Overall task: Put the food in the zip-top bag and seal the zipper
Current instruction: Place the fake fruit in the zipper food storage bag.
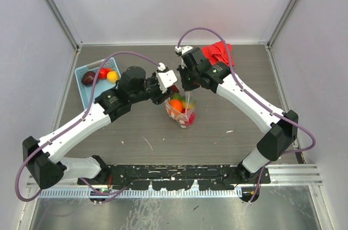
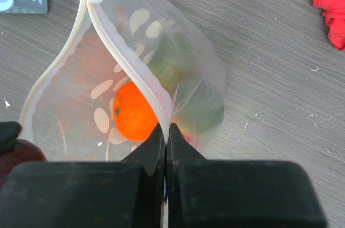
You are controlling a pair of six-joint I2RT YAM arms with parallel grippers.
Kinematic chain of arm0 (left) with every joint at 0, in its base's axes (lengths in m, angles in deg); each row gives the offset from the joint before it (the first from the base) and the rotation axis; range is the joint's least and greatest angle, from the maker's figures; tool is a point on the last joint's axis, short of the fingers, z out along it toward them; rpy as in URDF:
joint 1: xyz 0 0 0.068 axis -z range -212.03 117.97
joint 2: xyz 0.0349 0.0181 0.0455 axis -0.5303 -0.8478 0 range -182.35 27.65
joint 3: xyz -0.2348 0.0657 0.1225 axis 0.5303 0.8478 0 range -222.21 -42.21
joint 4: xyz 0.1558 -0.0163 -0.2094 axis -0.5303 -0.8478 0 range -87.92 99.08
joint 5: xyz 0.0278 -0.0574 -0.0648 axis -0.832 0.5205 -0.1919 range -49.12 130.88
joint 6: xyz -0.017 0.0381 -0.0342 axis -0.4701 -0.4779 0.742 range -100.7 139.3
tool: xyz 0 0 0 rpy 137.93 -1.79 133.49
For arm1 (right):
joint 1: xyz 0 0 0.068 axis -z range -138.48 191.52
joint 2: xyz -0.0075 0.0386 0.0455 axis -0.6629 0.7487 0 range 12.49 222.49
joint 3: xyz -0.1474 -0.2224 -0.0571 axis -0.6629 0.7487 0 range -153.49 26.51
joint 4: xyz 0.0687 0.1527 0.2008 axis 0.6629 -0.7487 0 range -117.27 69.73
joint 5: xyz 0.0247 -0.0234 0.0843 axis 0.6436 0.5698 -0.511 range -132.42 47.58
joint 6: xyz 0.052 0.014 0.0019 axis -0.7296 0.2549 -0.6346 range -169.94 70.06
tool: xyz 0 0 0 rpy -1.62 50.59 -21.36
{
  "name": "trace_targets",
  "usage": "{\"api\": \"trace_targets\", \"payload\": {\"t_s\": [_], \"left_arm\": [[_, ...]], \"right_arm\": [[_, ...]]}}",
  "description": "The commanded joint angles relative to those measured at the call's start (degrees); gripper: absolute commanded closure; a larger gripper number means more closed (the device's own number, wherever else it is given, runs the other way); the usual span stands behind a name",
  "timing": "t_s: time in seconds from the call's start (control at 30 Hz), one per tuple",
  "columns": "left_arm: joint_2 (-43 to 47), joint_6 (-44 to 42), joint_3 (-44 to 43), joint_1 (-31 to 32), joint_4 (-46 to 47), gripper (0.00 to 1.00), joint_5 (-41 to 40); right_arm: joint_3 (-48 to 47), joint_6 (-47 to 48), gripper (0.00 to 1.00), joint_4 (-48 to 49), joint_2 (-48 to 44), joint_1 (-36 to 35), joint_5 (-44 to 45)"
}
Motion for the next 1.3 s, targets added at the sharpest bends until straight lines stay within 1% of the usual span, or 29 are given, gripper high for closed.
{"api": "trace_targets", "payload": {"t_s": [0.0, 0.17, 0.37, 0.57, 0.7, 0.97, 1.27], "left_arm": [[-0.56, -8.66, 1.11, 0.22, 6.04, 0.54, 4.14], [-3.56, -11.97, 0.69, 0.19, 6.45, 0.51, 3.18], [-6.10, -12.64, 0.22, 0.20, 8.21, 0.46, -0.58], [-6.84, -12.36, 0.76, 0.15, 10.90, 0.35, -2.50], [-7.21, -11.92, 0.82, 0.15, 11.63, 0.30, -3.37], [-4.42, -9.04, 1.29, 0.21, 11.85, 0.27, -4.45], [1.55, -1.55, 2.04, 0.18, 8.91, 0.22, -8.12]], "right_arm": [[-2.49, -0.50, 1.00, 1.24, -0.98, 0.00, -0.05], [-2.47, -0.56, 1.00, 1.08, -1.01, -0.01, -0.05], [-2.48, -0.66, 1.00, 0.97, -1.01, -0.05, -0.13], [-2.38, -0.73, 1.00, 0.97, -1.01, 0.00, -0.30], [-2.37, -0.73, 1.00, 0.97, -1.09, -0.04, -0.31], [-2.29, -0.73, 1.00, 0.89, -0.94, 0.00, -0.31], [-2.23, -0.77, 1.00, 0.97, -0.83, -0.03, -0.22]]}}
